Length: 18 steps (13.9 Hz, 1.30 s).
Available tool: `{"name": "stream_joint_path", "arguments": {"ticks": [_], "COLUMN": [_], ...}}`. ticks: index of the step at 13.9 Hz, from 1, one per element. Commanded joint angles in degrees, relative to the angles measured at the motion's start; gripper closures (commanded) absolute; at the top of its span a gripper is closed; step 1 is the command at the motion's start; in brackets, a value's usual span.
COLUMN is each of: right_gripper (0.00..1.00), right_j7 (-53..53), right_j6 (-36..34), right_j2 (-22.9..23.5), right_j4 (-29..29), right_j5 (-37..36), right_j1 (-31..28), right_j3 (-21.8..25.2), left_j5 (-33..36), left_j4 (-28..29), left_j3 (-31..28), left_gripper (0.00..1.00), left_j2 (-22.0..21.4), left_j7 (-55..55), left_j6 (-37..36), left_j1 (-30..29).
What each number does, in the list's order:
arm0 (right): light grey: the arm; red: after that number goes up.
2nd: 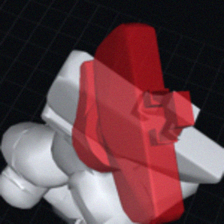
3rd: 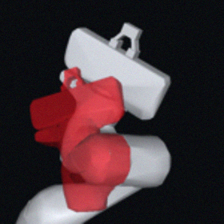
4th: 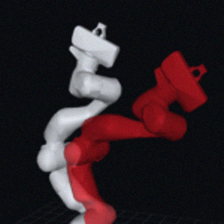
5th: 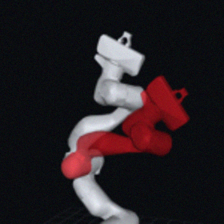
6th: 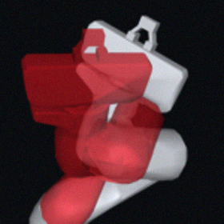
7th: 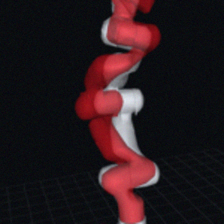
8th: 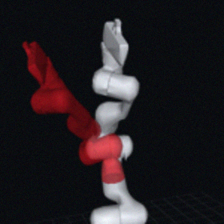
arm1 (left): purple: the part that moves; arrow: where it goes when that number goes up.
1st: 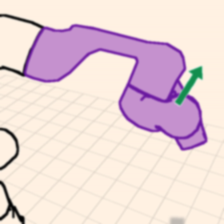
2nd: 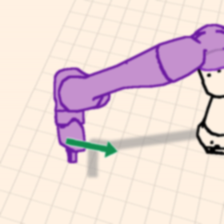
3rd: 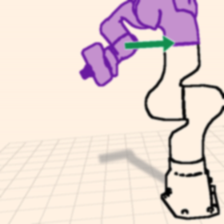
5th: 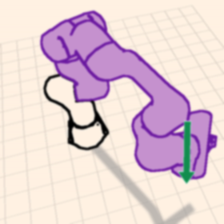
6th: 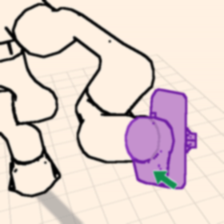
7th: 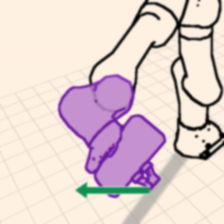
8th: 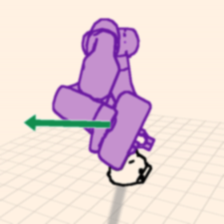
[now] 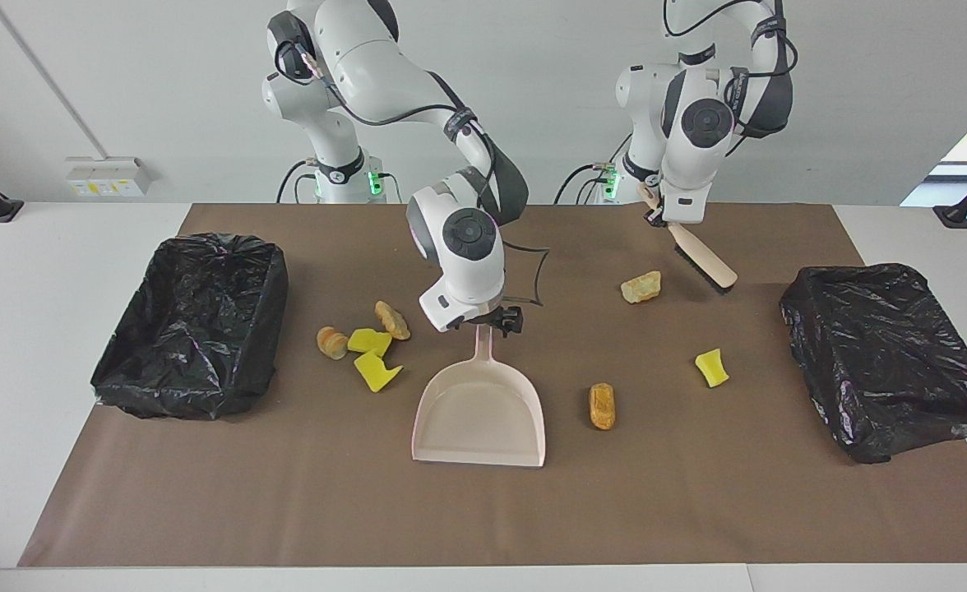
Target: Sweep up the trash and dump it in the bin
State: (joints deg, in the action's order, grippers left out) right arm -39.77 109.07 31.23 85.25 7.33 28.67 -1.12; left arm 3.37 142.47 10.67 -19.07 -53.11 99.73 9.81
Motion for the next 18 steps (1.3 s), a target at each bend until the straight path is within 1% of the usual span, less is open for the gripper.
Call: {"name": "stream_joint_path", "arguments": {"ticks": [1,2,3,5,6,8,9,10,11,13,14,16,18], "right_gripper": [0.59,0.89,1.0,1.0,1.0,1.0,1.0,1.0,1.0,1.0,1.0,1.0,1.0], "right_j7": [1.6,0.8,1.0,6.9,8.6,12.2,15.7,19.4,24.2,30.3,33.1,39.5,45.8], "right_j6": [1.1,1.0,1.1,1.8,1.8,1.4,0.6,-0.3,-1.7,-3.2,-4.2,-5.6,-4.8], "right_j2": [-1.7,-1.7,-1.7,-1.5,-1.8,-3.7,-5.3,-7.6,-10.2,-15.5,-18.1,-22.3,-26.1], "right_j4": [2.0,1.9,1.9,1.7,1.6,1.8,2.2,3.2,5.0,9.2,11.8,16.3,22.6], "right_j5": [1.2,1.3,1.3,1.2,1.3,0.4,0.3,0.2,0.2,-0.6,-2.3,-5.6,-11.0], "right_j1": [-0.5,-0.5,-0.5,-0.5,-0.5,-1.2,-1.4,-2.0,-2.7,-4.1,-4.8,-4.6,-3.9], "right_j3": [-0.6,-0.7,-0.9,-1.1,-1.0,-1.0,-0.8,-0.7,-0.7,-0.4,-0.5,-0.6,-0.8], "left_j5": [-3.6,-6.4,-7.2,-7.4,-7.7,-8.2,-8.2,-8.1,-7.5,-5.5,-4.1,-3.7,-2.9], "left_j4": [2.2,2.1,1.8,1.2,0.1,-4.4,-7.0,-10.8,-14.9,-21.4,-24.7,-30.1,-32.1], "left_j3": [0.1,0.2,0.2,0.3,0.2,0.1,0.0,-0.2,-0.2,-0.2,-0.2,-0.2,-0.2], "left_gripper": [1.0,1.0,1.0,1.0,1.0,1.0,1.0,1.0,1.0,1.0,1.0,1.0,1.0], "left_j2": [-1.3,-0.3,0.3,3.1,4.5,8.1,10.1,13.0,16.3,19.6,21.1,22.1,20.9], "left_j7": [-7.1,-8.5,-9.8,-12.8,-12.8,-12.6,-12.1,-11.5,-11.2,-9.1,-7.1,-2.5,8.2], "left_j6": [3.0,6.2,7.3,8.6,9.8,10.0,10.3,11.3,11.5,7.9,5.8,2.7,1.1], "left_j1": [3.8,4.1,5.7,8.8,8.8,8.1,7.9,7.7,6.5,6.1,5.8,2.7,-2.1]}}
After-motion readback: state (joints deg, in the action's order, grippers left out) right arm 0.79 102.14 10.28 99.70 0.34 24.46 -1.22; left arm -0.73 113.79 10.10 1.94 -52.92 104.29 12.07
